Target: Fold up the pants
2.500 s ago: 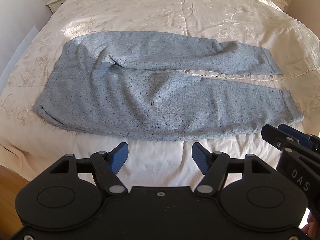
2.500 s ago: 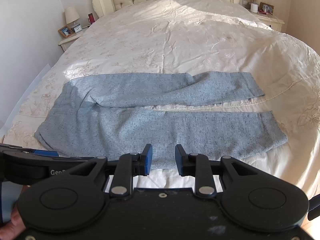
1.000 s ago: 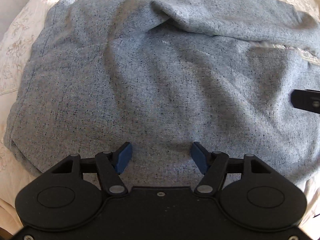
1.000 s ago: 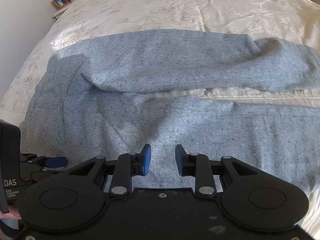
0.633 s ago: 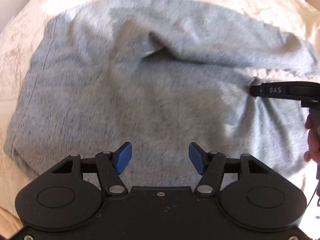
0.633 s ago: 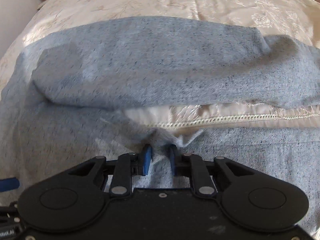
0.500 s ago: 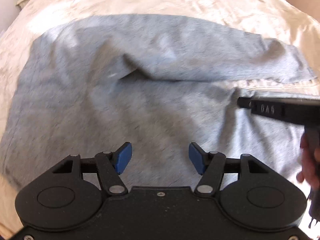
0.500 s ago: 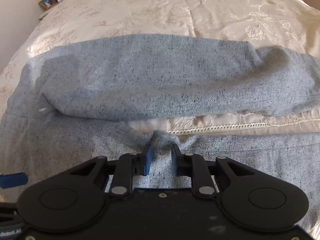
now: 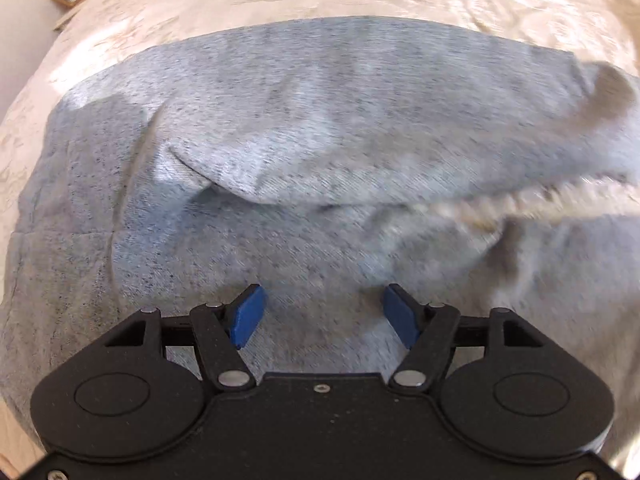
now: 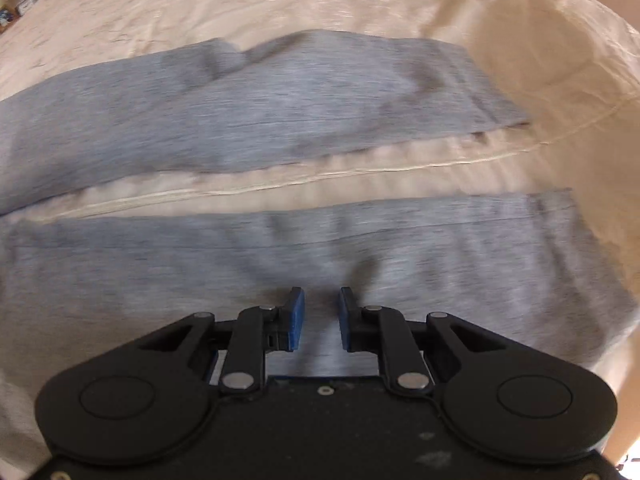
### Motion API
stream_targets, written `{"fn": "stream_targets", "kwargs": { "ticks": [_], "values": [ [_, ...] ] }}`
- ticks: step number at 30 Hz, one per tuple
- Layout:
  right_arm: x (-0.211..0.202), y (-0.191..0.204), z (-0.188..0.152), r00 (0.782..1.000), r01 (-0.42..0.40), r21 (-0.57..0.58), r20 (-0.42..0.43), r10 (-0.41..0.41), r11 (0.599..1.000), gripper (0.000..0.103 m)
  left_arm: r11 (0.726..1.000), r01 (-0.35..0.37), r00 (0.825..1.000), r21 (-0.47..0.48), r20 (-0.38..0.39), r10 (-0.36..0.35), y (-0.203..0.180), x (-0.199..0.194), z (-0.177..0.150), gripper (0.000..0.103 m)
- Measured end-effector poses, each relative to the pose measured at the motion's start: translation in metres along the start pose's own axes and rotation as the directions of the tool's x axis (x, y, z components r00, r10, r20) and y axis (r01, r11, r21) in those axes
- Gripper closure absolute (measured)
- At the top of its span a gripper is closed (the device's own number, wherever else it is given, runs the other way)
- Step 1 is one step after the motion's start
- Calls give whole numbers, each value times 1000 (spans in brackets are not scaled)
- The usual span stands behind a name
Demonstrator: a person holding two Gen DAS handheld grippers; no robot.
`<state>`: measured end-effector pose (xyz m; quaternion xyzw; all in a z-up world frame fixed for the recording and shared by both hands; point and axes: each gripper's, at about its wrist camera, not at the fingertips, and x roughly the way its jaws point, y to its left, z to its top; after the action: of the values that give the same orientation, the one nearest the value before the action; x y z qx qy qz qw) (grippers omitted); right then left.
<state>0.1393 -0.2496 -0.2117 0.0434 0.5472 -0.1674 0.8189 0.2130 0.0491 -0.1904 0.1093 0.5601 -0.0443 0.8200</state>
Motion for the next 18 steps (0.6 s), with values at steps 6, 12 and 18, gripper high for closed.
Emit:
{"fn": "stream_targets", "kwargs": {
  "ticks": [6,12,18],
  "values": [
    [8,-92,-7,988,157,65,-10,-157,985,88,995,-61,998,-80,-9,61,1,-13,11,39],
    [-29,-96,-19,999,35,38,31,-36,999,85,999,45,999,24,22,-46,-21,-64,-39,39],
    [-36,-76,-59,999,-24,-25,-30,23,999,87,997,-3,989,72,-146,13,-38,-47,-91,33]
  ]
}}
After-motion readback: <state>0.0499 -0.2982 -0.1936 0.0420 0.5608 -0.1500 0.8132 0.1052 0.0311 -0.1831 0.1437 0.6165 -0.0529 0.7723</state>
